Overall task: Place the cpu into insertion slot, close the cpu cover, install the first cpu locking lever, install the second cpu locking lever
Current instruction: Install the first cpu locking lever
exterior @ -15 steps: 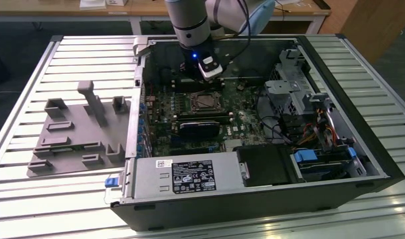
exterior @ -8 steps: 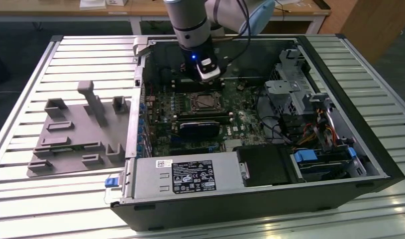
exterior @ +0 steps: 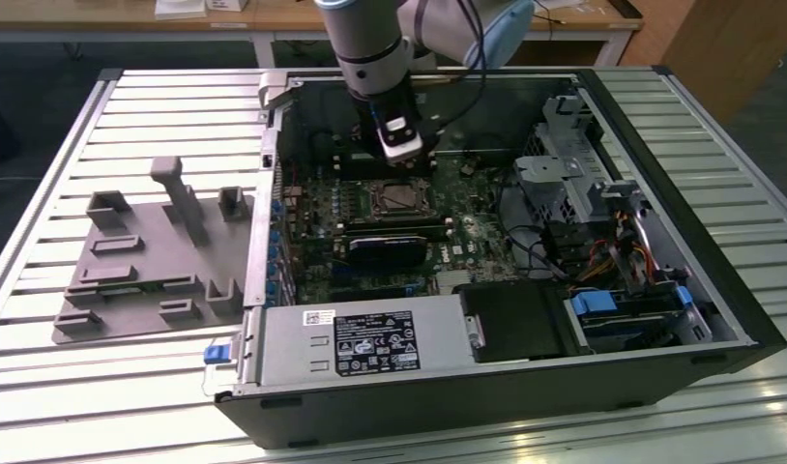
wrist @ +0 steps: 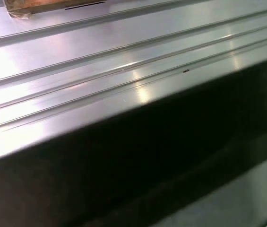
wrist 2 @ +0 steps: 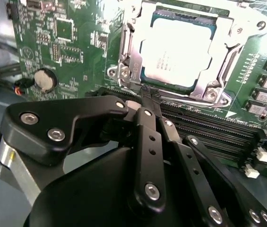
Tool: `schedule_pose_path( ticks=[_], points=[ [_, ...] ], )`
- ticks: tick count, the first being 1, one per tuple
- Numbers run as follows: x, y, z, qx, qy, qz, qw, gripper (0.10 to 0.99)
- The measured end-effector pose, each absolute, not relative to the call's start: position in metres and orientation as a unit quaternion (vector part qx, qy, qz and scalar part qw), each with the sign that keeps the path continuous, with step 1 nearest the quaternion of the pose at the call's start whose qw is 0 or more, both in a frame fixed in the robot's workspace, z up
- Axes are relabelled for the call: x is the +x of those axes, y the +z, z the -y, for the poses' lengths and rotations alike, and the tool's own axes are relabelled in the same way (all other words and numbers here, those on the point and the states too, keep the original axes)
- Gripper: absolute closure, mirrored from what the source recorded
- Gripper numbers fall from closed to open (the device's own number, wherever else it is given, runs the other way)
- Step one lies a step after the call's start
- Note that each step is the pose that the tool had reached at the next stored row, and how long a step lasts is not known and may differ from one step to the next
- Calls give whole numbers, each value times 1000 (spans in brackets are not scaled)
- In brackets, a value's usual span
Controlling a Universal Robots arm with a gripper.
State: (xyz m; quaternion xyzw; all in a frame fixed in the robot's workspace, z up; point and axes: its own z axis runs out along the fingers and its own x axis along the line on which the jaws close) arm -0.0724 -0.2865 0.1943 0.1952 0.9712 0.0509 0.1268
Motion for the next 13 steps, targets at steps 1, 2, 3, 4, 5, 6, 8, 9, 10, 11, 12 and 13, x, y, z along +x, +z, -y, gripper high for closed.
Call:
schedule_pose_path(
  ticks=[1,2,3,4,5,6,8,9,10,11,12,13],
  points=[
    [-72,194,286,200,50,-970,127,984],
    [-72,193,286,205,50,-969,127,984],
    [-72,193,286,211,49,-968,128,984],
    [-72,193,286,215,48,-967,128,984],
    [-72,193,286,218,48,-966,128,984],
    [-72,193,286,219,48,-966,128,984],
    [-72,193,286,219,48,-966,128,984],
    [-72,192,286,219,48,-966,128,984],
    [-72,192,286,219,48,-966,128,984],
    [-72,192,286,219,48,-966,128,984],
    [-72,192,286,219,49,-966,128,984],
    [-72,192,286,219,49,-966,128,984]
  ],
)
